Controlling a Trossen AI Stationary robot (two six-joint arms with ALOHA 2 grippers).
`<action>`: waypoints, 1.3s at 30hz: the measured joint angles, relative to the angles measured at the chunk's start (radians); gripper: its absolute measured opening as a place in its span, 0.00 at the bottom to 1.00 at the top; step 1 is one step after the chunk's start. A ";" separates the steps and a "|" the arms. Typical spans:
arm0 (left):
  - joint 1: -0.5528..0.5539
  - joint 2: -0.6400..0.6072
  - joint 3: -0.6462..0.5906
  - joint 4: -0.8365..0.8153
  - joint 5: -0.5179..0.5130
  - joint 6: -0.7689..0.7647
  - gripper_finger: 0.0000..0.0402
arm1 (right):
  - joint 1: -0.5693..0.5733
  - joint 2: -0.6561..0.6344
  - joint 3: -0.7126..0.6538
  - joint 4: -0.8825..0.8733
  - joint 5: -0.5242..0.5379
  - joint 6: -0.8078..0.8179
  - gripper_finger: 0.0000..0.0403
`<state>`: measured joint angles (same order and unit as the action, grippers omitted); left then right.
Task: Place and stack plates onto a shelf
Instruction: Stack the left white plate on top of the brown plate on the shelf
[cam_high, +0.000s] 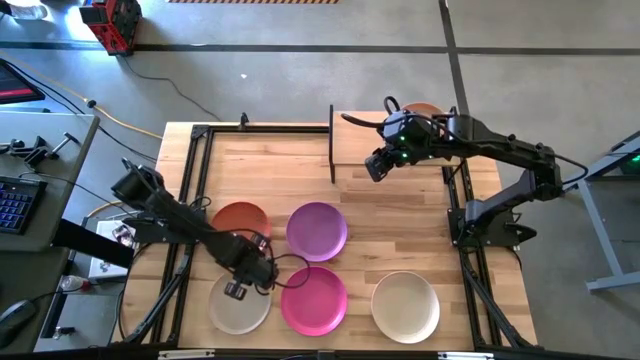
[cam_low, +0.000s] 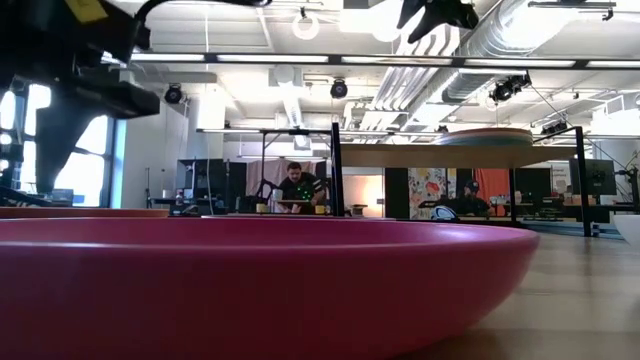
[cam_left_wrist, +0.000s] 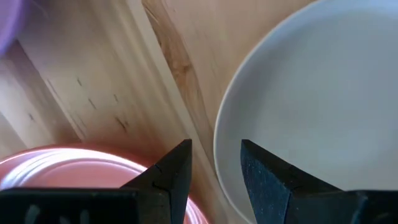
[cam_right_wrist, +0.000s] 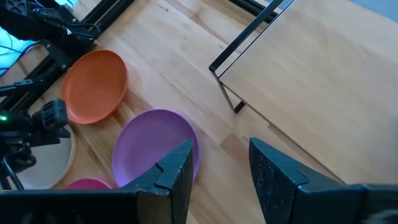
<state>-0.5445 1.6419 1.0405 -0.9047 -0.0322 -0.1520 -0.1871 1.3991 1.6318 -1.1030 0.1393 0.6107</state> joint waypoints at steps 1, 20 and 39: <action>0.000 0.008 0.000 0.001 0.000 0.000 0.31 | 0.000 0.000 0.000 0.000 0.000 -0.007 0.33; 0.014 0.112 0.000 0.050 0.047 0.044 0.31 | 0.000 0.000 0.000 -0.024 0.000 -0.028 0.33; 0.037 0.106 0.007 0.027 0.061 0.059 0.02 | 0.000 0.000 0.000 -0.030 0.000 -0.025 0.33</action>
<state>-0.5074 1.7475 1.0470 -0.8781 0.0283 -0.0929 -0.1871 1.3994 1.6318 -1.1329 0.1390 0.5855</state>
